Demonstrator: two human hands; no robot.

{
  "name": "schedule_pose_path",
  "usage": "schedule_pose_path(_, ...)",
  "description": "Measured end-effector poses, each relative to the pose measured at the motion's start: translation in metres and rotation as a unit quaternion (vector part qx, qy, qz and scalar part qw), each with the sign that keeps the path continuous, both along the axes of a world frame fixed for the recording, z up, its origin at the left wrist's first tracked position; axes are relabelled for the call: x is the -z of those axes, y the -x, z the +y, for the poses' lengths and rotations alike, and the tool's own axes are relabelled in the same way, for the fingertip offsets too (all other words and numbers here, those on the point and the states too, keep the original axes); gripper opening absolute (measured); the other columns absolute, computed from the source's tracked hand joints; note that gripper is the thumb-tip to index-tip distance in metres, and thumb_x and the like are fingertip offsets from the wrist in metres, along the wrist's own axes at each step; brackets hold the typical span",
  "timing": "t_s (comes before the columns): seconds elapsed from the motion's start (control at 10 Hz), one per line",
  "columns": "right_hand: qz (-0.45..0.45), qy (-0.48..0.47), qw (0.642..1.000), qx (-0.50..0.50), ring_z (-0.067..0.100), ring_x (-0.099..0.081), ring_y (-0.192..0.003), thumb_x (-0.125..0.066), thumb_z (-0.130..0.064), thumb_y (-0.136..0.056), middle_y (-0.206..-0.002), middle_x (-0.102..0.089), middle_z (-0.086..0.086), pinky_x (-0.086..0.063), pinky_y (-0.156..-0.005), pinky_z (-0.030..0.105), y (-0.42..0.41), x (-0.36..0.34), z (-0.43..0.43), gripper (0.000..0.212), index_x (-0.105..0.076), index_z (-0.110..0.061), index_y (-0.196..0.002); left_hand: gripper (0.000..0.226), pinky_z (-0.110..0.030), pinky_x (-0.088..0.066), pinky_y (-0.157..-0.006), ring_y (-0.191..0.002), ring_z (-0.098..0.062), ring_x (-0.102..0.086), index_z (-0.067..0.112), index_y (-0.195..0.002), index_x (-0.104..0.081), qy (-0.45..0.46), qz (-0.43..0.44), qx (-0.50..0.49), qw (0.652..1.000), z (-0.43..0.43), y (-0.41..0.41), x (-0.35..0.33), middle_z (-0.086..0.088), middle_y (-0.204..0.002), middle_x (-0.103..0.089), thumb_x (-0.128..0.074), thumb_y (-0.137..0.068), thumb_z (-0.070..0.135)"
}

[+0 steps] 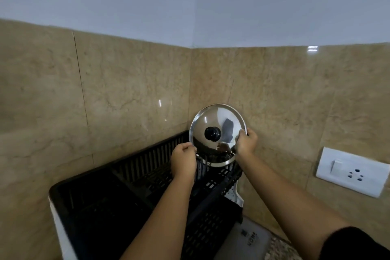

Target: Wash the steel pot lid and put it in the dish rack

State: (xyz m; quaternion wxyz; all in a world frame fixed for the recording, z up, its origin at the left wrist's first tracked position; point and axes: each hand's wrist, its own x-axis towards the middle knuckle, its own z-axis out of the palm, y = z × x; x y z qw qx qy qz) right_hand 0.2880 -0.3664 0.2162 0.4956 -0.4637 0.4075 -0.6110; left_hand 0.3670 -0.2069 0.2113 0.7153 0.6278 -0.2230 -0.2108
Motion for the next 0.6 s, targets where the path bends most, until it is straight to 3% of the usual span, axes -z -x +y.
schedule_pose_path(0.2, 0.008, -0.026, 0.998, -0.054, 0.018, -0.035, -0.047, -0.044, -0.003, -0.092, -0.058, -0.038, 0.006, -0.03, -0.046, 0.029, -0.006, 0.004, -0.01, 0.017, -0.051, -0.007, -0.076, 0.021, -0.023, -0.043, -0.059, -0.068, -0.011, -0.055, 0.014, -0.106, -0.064, 0.0, 0.011, -0.019, 1.0, -0.001, -0.005, 0.007, 0.002, -0.085, -0.065, -0.05, -0.09, 0.011)
schedule_pose_path(0.3, 0.03, -0.035, 0.997, -0.067, 0.018, -0.036, -0.045, -0.047, -0.006, -0.093, -0.057, -0.037, 0.007, -0.03, -0.044, 0.027, -0.008, 0.004, -0.009, 0.026, -0.047, -0.011, -0.067, 0.021, -0.024, -0.043, -0.06, -0.063, -0.011, -0.052, 0.015, -0.106, -0.063, 0.002, 0.011, -0.009, 1.0, -0.002, -0.002, 0.008, 0.004, -0.078, -0.062, -0.048, -0.091, 0.01)
schedule_pose_path(0.5, 0.062, -0.061, 0.988, -0.125, 0.022, -0.048, -0.055, -0.052, -0.016, -0.095, -0.072, -0.052, 0.011, -0.044, -0.053, 0.035, 0.005, 0.005, -0.01, 0.017, -0.057, -0.012, -0.08, 0.02, -0.023, -0.045, -0.061, -0.071, -0.012, -0.056, 0.017, -0.107, -0.061, 0.009, -0.006, 0.018, 1.0, -0.001, 0.005, 0.007, 0.003, -0.085, -0.063, -0.048, -0.093, 0.012)
schedule_pose_path(0.6, 0.086, -0.054, 0.984, -0.146, 0.026, -0.059, -0.069, -0.058, -0.02, -0.093, -0.076, -0.061, 0.008, -0.054, -0.071, 0.044, 0.015, 0.003, -0.006, 0.014, -0.061, -0.008, -0.087, 0.017, -0.027, -0.048, -0.074, -0.091, -0.017, -0.062, 0.022, -0.103, -0.061, 0.011, -0.045, 0.001, 0.999, 0.0, 0.004, 0.002, 0.0, -0.105, -0.066, -0.05, -0.093, 0.013)
